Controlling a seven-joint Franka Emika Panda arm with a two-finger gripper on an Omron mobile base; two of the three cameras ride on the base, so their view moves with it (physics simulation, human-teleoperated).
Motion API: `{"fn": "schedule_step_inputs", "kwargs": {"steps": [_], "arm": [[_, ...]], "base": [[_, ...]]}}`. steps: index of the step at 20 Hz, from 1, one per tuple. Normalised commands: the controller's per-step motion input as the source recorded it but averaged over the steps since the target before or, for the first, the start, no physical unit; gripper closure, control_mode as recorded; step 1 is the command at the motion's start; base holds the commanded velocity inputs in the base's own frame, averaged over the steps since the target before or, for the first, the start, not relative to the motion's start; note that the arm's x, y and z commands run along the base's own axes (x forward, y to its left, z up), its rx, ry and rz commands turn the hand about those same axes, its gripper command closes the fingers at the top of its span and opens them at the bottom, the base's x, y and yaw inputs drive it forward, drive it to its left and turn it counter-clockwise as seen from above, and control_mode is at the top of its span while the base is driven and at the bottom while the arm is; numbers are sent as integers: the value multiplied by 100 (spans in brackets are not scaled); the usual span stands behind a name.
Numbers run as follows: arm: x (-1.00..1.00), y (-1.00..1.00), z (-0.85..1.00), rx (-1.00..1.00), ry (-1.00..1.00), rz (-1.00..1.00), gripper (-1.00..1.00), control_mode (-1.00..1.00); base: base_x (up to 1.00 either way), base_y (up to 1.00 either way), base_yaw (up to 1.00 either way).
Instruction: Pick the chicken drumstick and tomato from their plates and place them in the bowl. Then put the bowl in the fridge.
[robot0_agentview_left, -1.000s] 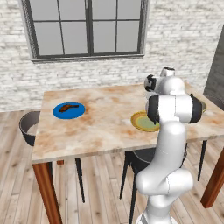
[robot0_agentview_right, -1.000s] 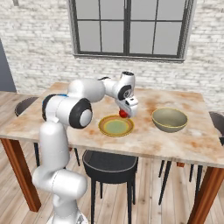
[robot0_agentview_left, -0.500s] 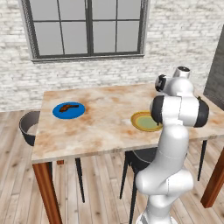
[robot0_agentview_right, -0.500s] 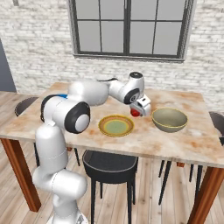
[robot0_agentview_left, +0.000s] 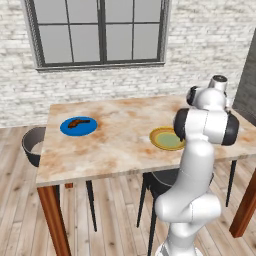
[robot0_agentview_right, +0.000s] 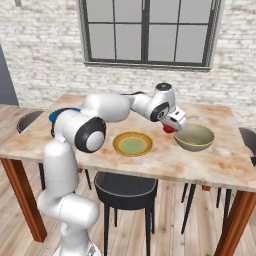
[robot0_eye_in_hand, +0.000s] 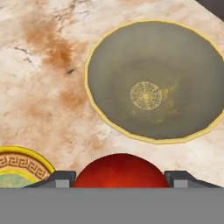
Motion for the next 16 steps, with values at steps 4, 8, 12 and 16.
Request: {"fn": "schedule_step_inputs", "kwargs": {"steps": [4, 8, 12, 16], "arm": [[10, -54, 18, -13, 6, 0, 100, -100], [8, -48, 1, -3, 8, 0, 100, -100], [7, -28, -3, 1, 5, 0, 100, -100], [12, -18, -6, 4, 12, 0, 100, -100]], "base": [[0, 0, 0], [0, 0, 0], [0, 0, 0], [0, 0, 0]]}}
